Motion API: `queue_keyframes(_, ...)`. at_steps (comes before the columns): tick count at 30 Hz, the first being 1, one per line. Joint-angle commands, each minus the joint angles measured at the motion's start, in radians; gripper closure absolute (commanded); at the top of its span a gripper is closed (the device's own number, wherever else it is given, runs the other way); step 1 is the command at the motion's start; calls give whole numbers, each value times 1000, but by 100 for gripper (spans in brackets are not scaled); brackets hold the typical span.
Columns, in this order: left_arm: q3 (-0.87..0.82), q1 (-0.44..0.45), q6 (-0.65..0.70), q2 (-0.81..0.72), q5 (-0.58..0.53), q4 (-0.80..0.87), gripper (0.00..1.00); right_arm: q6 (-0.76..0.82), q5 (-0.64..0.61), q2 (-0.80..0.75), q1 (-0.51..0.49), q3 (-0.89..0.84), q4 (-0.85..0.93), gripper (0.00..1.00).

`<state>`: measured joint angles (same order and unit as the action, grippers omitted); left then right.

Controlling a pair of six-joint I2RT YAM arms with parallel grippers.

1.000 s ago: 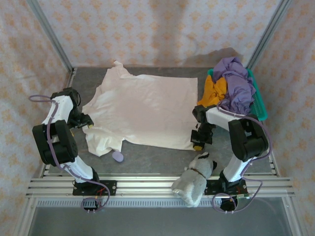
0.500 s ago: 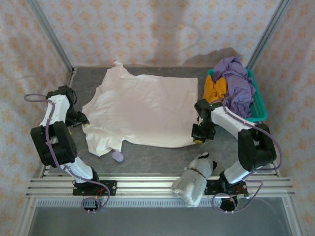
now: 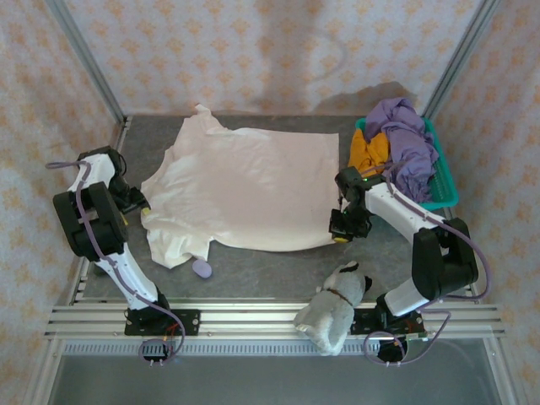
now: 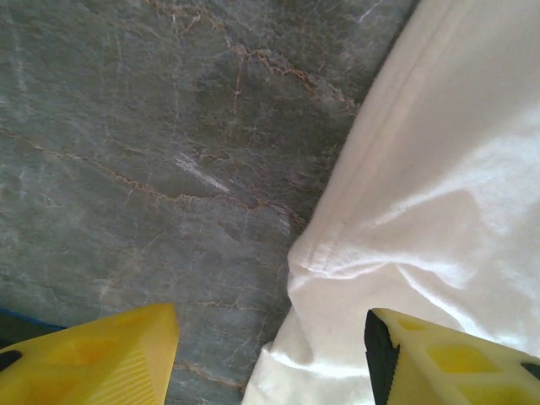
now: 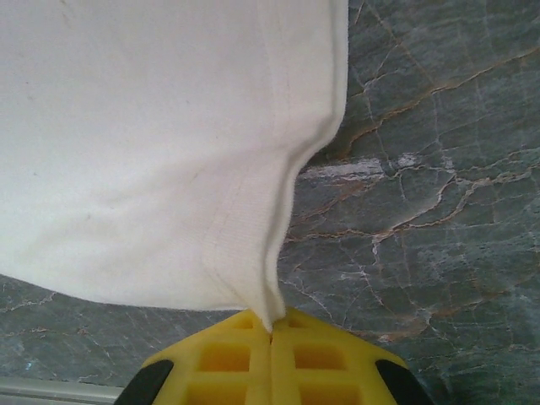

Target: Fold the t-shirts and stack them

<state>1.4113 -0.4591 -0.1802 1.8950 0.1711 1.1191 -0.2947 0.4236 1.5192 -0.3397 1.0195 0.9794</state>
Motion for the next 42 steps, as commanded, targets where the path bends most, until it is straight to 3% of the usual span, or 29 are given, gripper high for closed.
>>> queue_keyframes(1, -12, -4, 18, 36, 36, -12, 41, -5, -8, -11, -1, 25, 15, 100)
queue_keyframes(13, -47, -3, -39, 95, 89, -108, 67, -1, -16, -23, -1, 24, 25, 100)
queue_keyframes(19, -52, -4, -40, 101, 126, -123, 85, -8, -3, -34, -2, 1, 12, 100)
queue_keyframes(23, -72, -3, -52, 53, 88, -109, 97, -9, -7, -51, -1, -7, 19, 100)
queue_keyframes(33, -171, -3, -90, -97, -9, -64, 100, -45, -49, -111, -5, -104, 57, 100)
queue_keyframes(42, -189, -3, -76, -142, 18, -33, 100, -48, -56, -105, -17, -76, 102, 100)
